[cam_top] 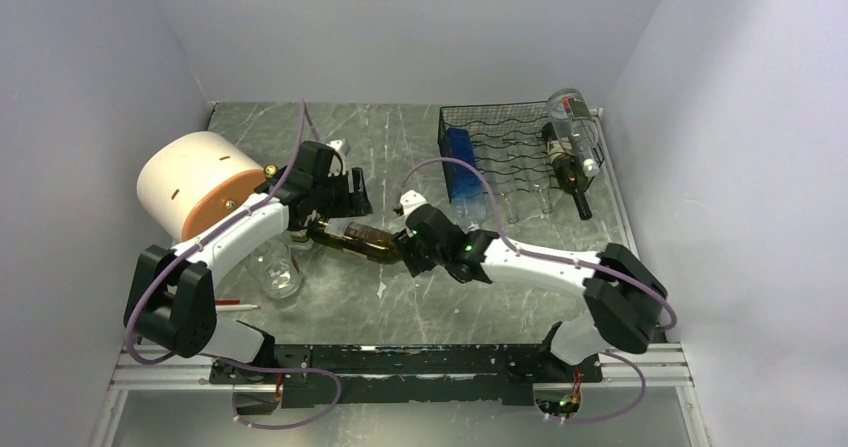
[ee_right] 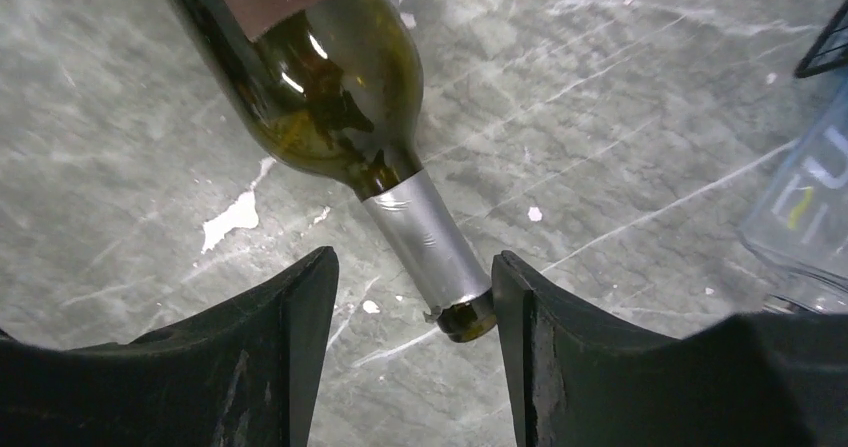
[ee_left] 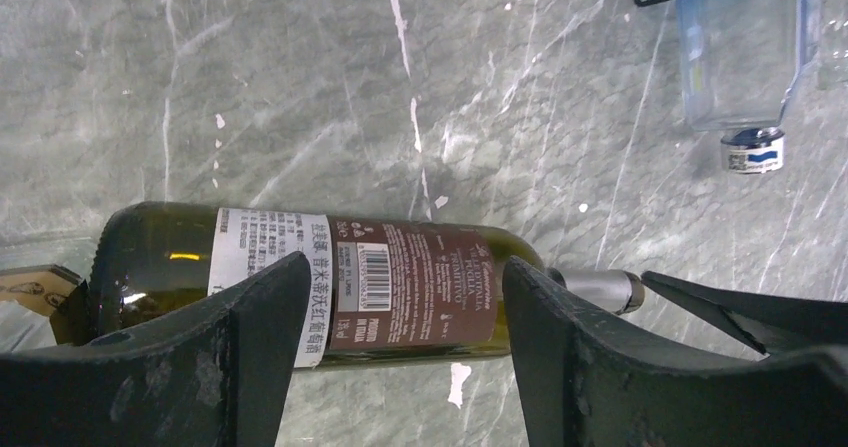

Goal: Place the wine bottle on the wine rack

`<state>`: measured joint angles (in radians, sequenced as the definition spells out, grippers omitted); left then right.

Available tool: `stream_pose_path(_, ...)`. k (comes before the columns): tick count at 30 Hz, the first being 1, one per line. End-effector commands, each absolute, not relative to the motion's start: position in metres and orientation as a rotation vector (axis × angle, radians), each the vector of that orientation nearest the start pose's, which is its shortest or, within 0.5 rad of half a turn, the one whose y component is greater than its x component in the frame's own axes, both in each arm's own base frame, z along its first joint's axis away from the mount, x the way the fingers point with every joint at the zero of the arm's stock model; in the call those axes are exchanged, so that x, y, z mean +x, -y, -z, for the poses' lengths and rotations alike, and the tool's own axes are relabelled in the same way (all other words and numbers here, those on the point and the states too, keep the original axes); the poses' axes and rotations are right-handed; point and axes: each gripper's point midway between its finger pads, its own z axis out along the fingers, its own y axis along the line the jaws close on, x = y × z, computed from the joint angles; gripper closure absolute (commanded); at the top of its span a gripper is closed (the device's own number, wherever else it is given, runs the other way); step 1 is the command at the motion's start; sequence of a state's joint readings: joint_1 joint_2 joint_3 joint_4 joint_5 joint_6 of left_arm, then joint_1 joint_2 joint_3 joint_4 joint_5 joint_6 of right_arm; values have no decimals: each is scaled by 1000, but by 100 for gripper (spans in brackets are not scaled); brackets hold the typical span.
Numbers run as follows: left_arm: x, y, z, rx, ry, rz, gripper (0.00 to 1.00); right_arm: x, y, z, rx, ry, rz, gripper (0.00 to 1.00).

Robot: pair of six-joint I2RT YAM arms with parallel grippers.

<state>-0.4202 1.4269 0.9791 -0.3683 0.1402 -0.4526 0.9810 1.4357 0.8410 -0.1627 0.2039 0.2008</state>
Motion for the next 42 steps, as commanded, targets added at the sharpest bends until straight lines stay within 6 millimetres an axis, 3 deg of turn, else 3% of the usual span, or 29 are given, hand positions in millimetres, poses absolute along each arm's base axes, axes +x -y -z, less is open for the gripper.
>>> stream_pose_path(1, 314, 181, -102, 25, -2505, 527, 26, 224, -300, -69, -943, -2267, -328, 38)
stream_pose_path(9, 311, 185, -102, 44, -2505, 555, 28, 217, -315, -42, -1094, -2322, -360, 40)
stream_pose_path(15, 308, 185, -98, 40, -2518, 560, 29, 216, -314, -24, -1134, -2354, -335, 41)
stream_pose_path(22, 307, 186, -102, 45, -2505, 570, 29, 218, -328, -18, -1182, -2347, -372, 45)
stream_pose_path(28, 306, 189, -108, 71, -2479, 603, 30, 215, -322, -6, -1212, -2350, -356, 51)
stream_pose_path(31, 307, 190, -111, 69, -2466, 610, 30, 221, -322, -8, -1190, -2334, -328, 66)
stream_pose_path(35, 307, 191, -116, 67, -2454, 621, 30, 217, -312, -1, -1207, -2345, -301, 98)
stream_pose_path(42, 309, 190, -135, 56, -2404, 627, 30, 218, -311, -21, -1150, -2321, -323, 100)
